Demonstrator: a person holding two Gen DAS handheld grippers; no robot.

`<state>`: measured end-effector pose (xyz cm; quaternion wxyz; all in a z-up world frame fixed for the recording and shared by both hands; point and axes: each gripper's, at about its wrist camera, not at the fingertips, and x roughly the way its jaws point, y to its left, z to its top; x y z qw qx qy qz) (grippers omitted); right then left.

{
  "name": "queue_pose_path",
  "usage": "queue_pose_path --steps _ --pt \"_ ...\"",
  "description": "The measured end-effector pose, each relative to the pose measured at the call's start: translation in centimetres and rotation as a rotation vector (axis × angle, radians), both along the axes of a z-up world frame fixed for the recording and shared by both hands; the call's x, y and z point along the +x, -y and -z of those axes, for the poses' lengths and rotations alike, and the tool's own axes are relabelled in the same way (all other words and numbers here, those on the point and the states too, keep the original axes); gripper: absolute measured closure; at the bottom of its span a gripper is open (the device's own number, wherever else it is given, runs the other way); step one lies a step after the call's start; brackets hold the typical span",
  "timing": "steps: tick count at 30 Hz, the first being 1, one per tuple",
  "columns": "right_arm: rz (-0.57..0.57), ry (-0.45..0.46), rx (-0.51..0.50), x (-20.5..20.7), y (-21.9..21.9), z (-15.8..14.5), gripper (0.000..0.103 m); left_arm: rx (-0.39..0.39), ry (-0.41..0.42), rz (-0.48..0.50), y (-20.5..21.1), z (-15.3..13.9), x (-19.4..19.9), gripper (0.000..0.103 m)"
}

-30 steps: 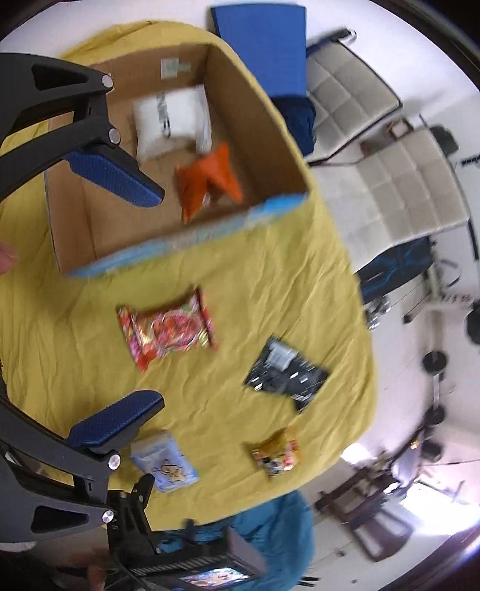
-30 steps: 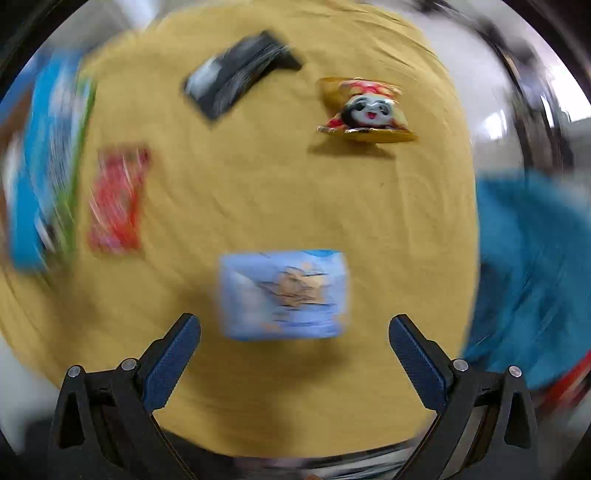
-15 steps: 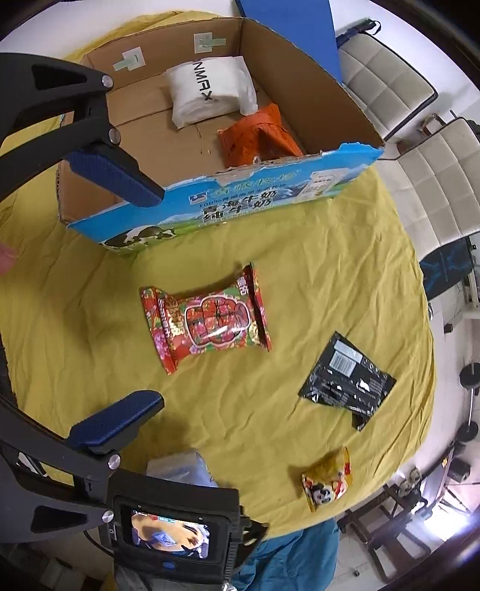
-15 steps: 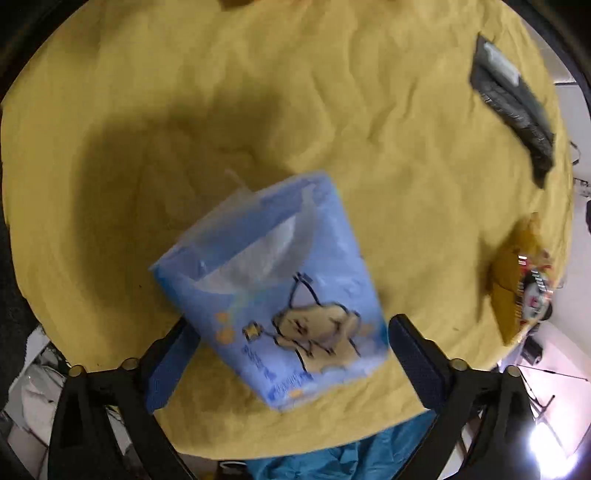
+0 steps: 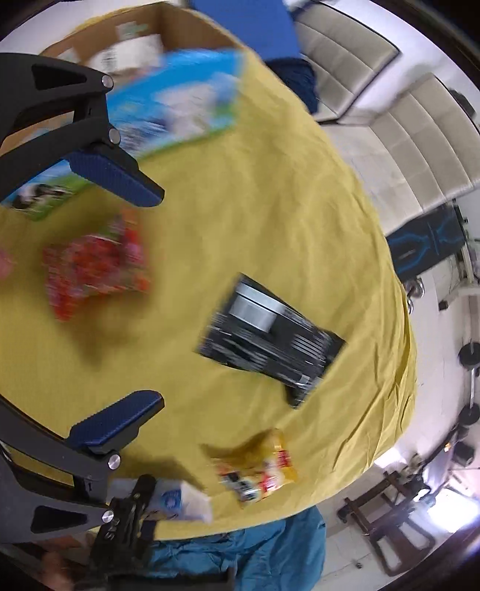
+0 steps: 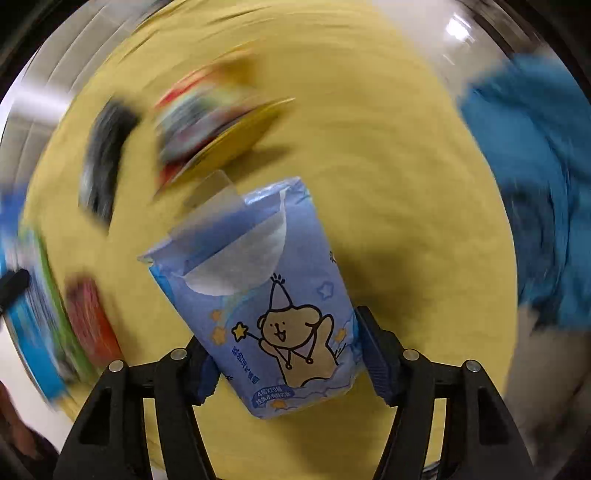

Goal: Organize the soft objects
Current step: 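Grasp the black snack bag with the left tool while the right tool grasps the blue tissue pack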

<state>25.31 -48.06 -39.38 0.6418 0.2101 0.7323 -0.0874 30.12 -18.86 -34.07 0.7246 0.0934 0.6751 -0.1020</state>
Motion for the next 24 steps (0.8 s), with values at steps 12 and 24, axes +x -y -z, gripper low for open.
queue_pose_path --steps 12,24 --pt "-0.002 0.102 0.009 1.7 1.6 -1.8 0.0 0.053 -0.136 0.149 7.1 9.1 8.3 0.031" --pt "-0.009 0.057 0.021 -0.4 0.8 1.4 0.0 0.072 -0.178 0.018 3.0 8.1 0.1 0.047"
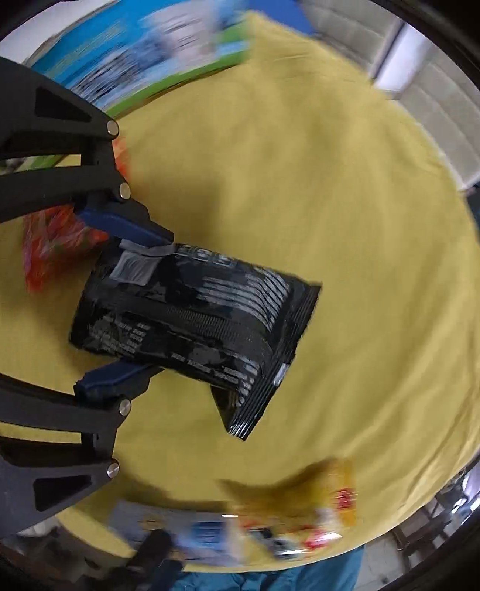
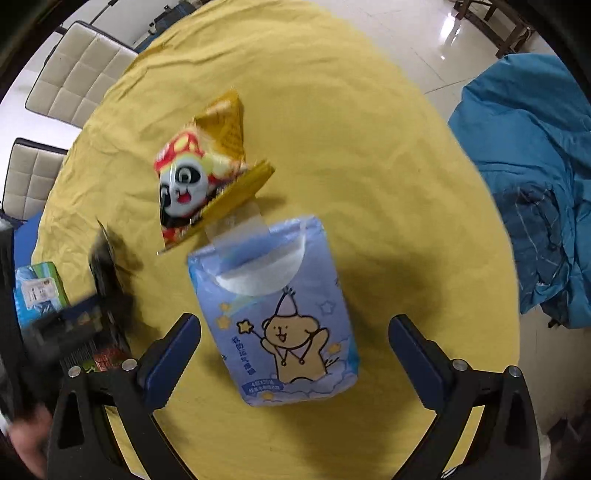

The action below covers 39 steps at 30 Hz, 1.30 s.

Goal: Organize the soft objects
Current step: 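Grasp the black snack bag with the left tool while the right tool grasps the blue tissue pack, then lower both held packs into the box beside the pouch and open both tools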

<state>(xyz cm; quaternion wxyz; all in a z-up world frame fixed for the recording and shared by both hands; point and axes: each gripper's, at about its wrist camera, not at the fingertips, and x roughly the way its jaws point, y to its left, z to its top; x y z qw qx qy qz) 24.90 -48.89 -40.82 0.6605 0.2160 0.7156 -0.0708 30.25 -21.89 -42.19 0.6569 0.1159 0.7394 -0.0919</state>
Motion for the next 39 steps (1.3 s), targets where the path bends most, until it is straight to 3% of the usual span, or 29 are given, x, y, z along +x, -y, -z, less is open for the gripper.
queue_pose_path --steps 4,7,11,15,23,29,39 --pt "0.004 0.0 -0.001 -0.1 -0.6 0.9 0.0 -0.015 0.004 -0.038 -0.7 1.0 -1.8 0.041" --pt "0.001 -0.003 -0.03 -0.2 -1.0 1.3 0.008 -0.016 0.029 -0.052 -1.0 1.3 -1.7 0.04" --pt "-0.02 -0.021 -0.093 -0.4 -1.8 2.1 0.033 -0.038 0.034 -0.077 -1.6 1.4 -2.6 0.046" --pt "-0.022 -0.004 -0.115 -1.0 -2.4 1.5 0.047 -0.055 0.062 -0.102 -2.4 0.5 -2.8 0.048" --pt "-0.035 0.026 -0.1 -2.3 -4.1 -0.6 0.051 -0.059 0.136 -0.112 -1.9 -3.2 -6.3 0.049" --pt "-0.042 0.075 -0.069 -2.8 -5.4 -3.2 0.053 -0.11 0.185 -0.126 -2.8 -6.4 -7.2 0.049" --pt "-0.101 0.182 0.023 -3.1 -10.6 -9.4 0.053 -0.229 0.26 -0.184 -6.1 -14.2 -8.8 0.049"
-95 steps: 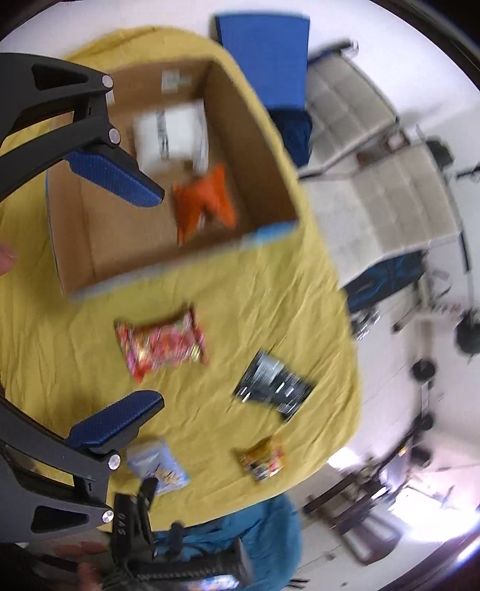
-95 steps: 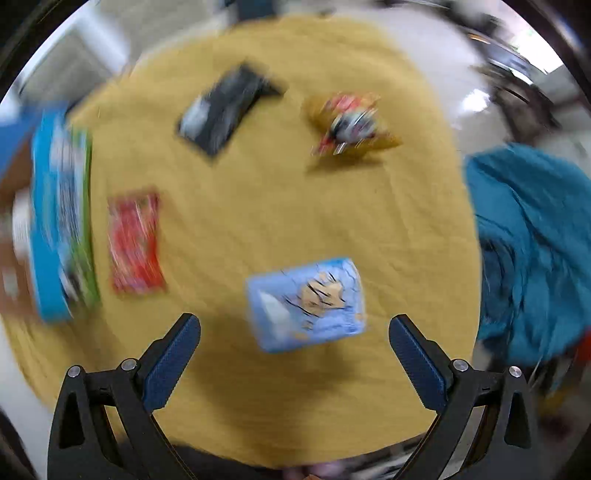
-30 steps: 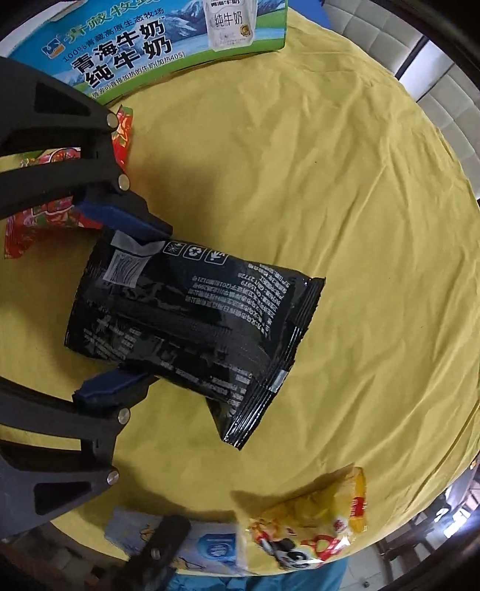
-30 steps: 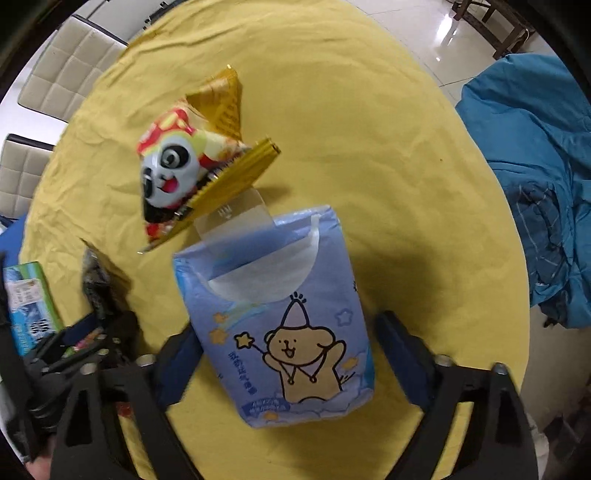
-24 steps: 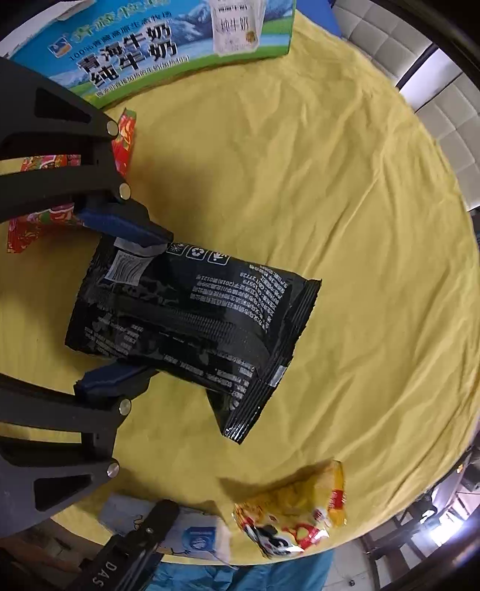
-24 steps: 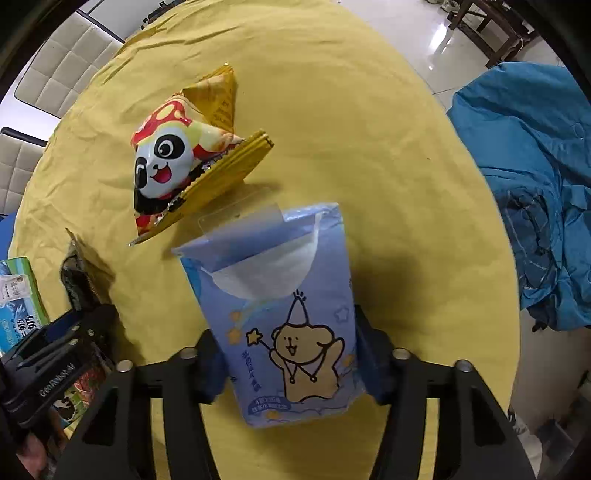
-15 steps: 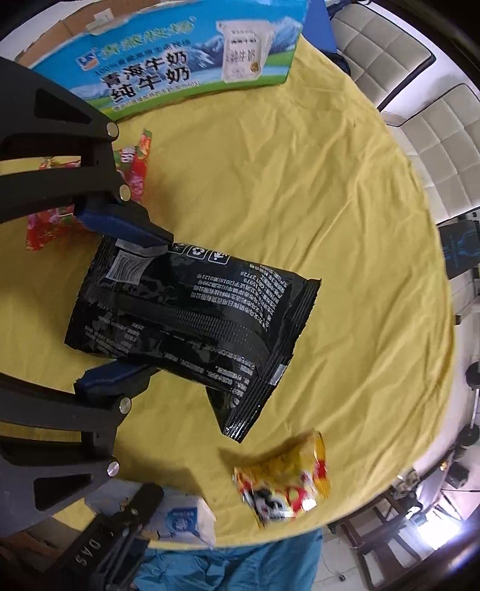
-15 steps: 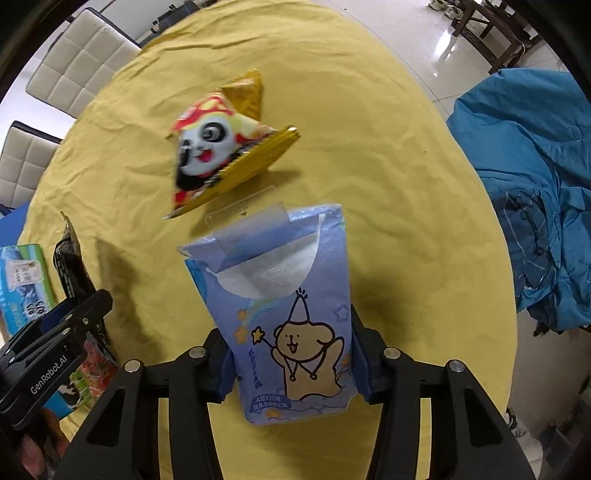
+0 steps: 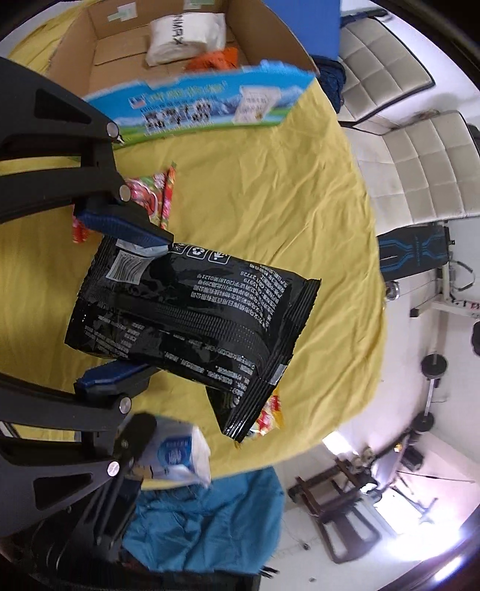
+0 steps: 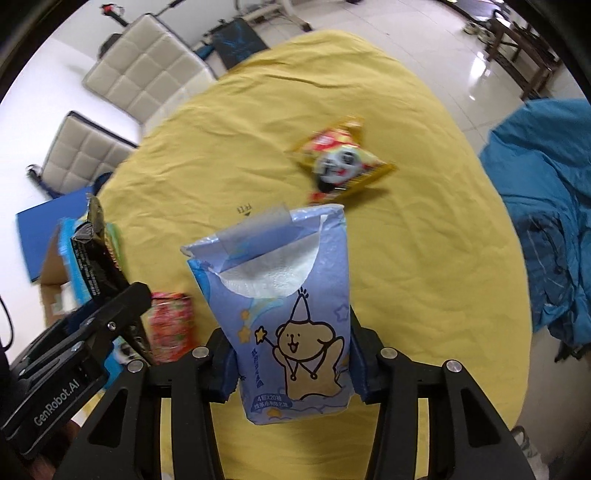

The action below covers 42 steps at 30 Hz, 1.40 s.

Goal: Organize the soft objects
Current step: 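Lower both held packs into the box beside the pouch and open both tools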

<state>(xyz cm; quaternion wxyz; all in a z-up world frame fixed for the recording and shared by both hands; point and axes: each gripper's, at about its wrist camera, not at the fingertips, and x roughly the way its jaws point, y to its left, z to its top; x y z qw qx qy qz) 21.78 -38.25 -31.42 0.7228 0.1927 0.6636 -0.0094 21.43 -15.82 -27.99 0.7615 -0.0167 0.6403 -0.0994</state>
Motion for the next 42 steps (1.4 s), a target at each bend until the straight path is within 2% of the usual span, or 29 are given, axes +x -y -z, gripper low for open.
queue_pose_path --steps 5,8,14,20,24,29,34,36,42 --pt "-0.06 0.05 0.073 0.3 -4.1 -3.0 0.053 -0.075 0.031 -0.09 -4.9 -2.8 -1.3 0.049" --pt "-0.108 0.08 0.11 0.5 -7.6 -5.0 0.053 -0.093 0.06 -0.142 -8.3 -4.8 -1.9 0.049" --pt "-0.209 0.115 0.162 0.8 -17.2 -8.0 0.054 -0.081 0.11 -0.253 -17.9 -8.2 -3.8 0.049" --pt "-0.279 0.079 0.189 1.7 -26.8 -7.2 0.053 -0.025 0.114 -0.367 -28.1 -8.6 -4.9 0.049" --pt "-0.326 0.042 0.141 2.7 -32.2 -5.2 0.053 0.064 0.059 -0.429 -34.2 -5.6 -3.7 0.049" --pt "-0.347 -0.009 0.056 3.8 -36.1 -2.0 0.053 0.195 -0.041 -0.454 -39.7 0.1 -1.1 0.049" --pt "-0.333 -0.09 -0.005 4.4 -38.0 1.9 0.053 0.259 -0.121 -0.409 -40.2 4.9 1.2 0.049" --pt "-0.335 -0.119 -0.036 4.5 -38.6 3.5 0.053 0.279 -0.14 -0.379 -39.7 6.0 2.0 0.049" --pt "-0.338 -0.184 -0.085 4.4 -39.6 7.0 0.053 0.255 -0.204 -0.365 -39.3 8.7 3.3 0.048"
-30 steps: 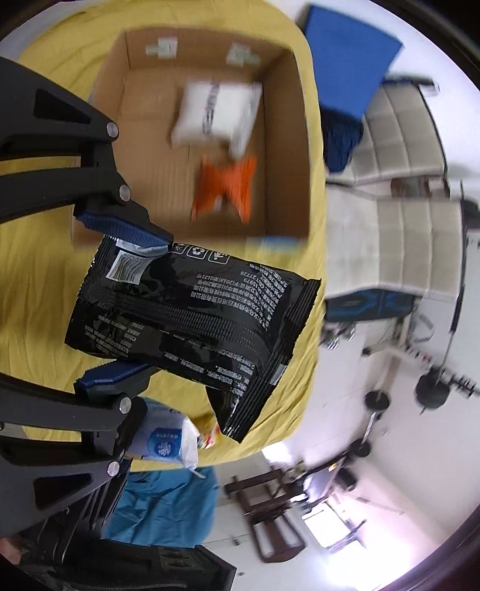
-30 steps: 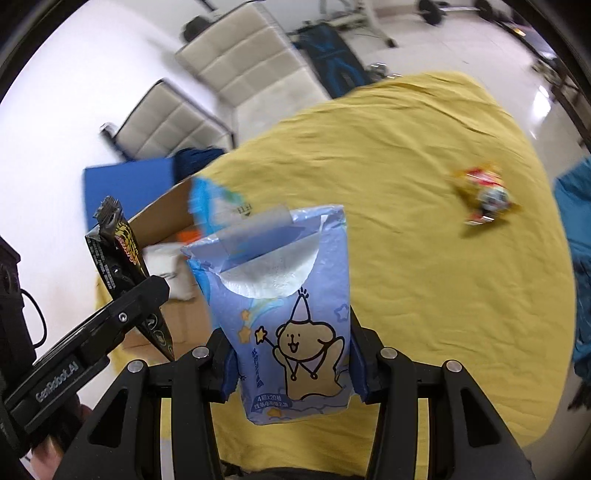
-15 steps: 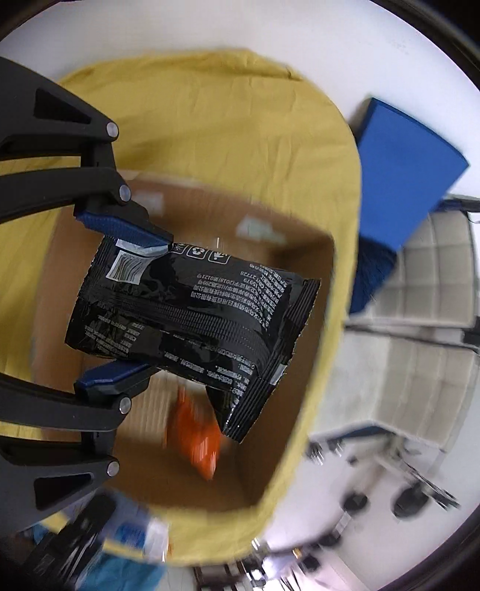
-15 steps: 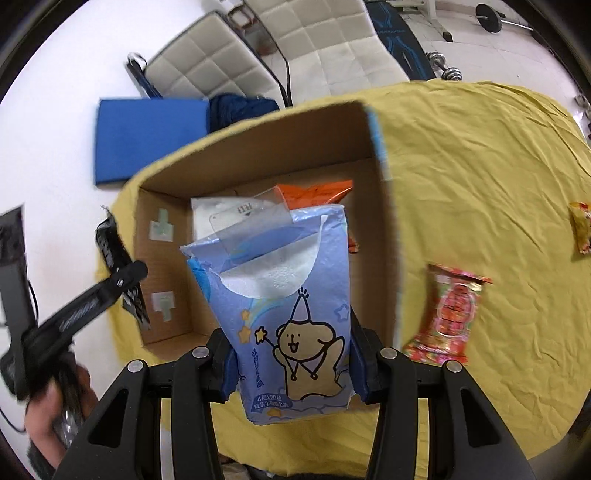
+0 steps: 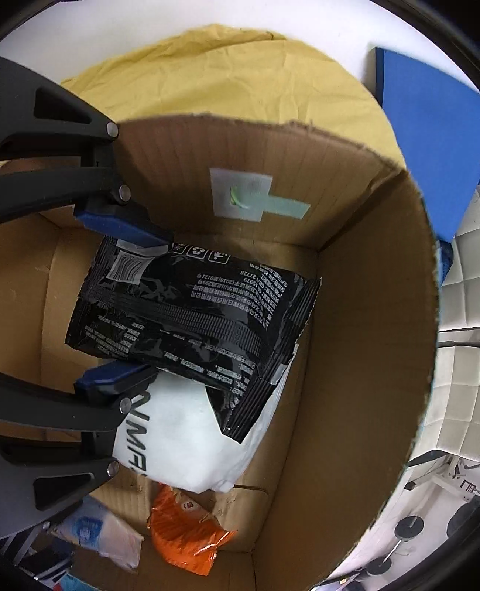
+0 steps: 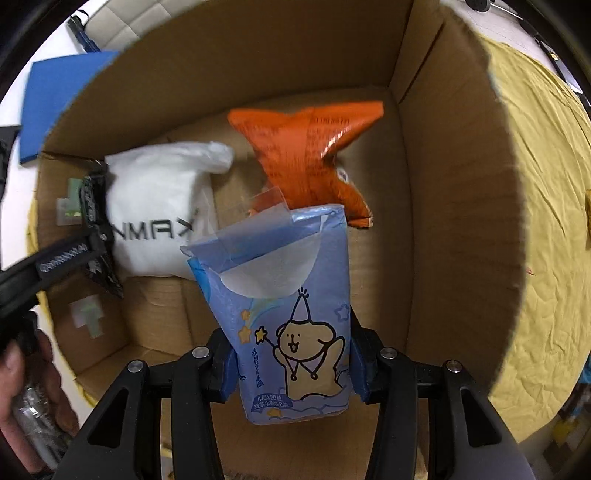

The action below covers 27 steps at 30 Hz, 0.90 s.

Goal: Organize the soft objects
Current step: 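Lower both held packs into the box beside the pouch and open both tools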

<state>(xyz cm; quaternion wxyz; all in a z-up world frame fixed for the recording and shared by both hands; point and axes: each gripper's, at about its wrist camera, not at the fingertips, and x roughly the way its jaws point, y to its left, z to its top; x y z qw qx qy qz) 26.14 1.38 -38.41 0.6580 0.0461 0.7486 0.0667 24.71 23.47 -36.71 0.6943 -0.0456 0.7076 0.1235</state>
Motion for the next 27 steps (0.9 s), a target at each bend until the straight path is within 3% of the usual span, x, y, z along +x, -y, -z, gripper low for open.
queue_pose_path --steps 12,20,27 --pt "0.009 -0.056 -0.072 0.9 0.0 3.1 0.053 -0.191 -0.046 -0.081 -1.0 2.5 0.4 0.049" --pt "-0.002 -0.056 -0.097 1.7 -1.2 3.0 0.053 -0.196 -0.018 -0.077 -2.5 2.3 0.7 0.049" --pt "-0.019 -0.072 -0.113 0.3 -2.2 3.1 0.05 -0.198 -0.05 -0.074 -3.1 3.1 2.1 0.048"
